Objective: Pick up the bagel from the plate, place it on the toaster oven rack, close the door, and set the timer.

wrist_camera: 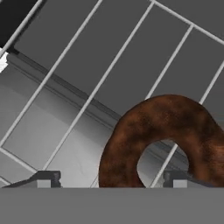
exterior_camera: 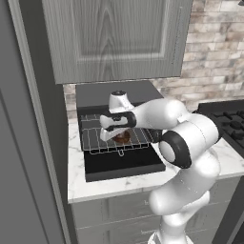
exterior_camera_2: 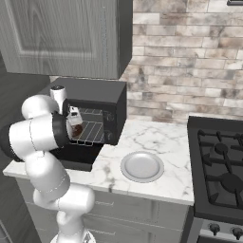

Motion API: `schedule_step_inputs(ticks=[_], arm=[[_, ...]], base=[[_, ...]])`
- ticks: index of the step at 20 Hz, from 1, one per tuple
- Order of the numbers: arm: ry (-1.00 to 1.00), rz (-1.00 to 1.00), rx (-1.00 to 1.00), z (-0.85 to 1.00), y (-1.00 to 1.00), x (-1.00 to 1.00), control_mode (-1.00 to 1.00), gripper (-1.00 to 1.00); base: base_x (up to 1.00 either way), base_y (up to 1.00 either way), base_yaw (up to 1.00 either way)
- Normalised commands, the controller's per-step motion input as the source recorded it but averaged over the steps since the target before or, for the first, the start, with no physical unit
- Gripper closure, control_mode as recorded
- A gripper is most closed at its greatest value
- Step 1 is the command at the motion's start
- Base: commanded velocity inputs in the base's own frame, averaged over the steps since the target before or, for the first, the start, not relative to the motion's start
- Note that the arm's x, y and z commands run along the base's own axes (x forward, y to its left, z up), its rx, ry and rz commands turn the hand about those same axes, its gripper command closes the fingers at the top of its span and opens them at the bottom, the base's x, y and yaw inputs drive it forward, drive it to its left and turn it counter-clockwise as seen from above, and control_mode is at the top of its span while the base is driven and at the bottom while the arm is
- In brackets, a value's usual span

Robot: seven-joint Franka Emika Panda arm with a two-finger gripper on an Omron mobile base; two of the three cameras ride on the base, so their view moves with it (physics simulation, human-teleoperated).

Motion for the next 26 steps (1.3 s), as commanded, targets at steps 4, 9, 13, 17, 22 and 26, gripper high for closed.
schedule_step_inputs(ticks=[4, 9, 13, 17, 22, 26], arm=[[-0.16, 0.00, 0.00, 0.46, 0.00, -0.32, -1.00, -1.00], [-0.14, -0.01, 0.00, 0.36, 0.00, -0.81, -1.00, -1.00], [-0.01, -0.09, 0.00, 0.00, 0.00, -1.00, -1.00, -1.00], [0.00, -0.15, 0.02, 0.00, 0.00, -0.73, -1.00, -1.00], [0.00, -0.19, 0.01, 0.00, 0.00, -0.12, -1.00, -1.00], [0.00, -0.17, 0.00, 0.00, 0.00, 0.01, -1.00, -1.00]], base=[[0.00, 0.00, 0.00], [0.00, 0.00, 0.00], [0.00, 0.00, 0.00], [0.00, 0.00, 0.00], [0.00, 0.00, 0.00], [0.00, 0.00, 0.00]])
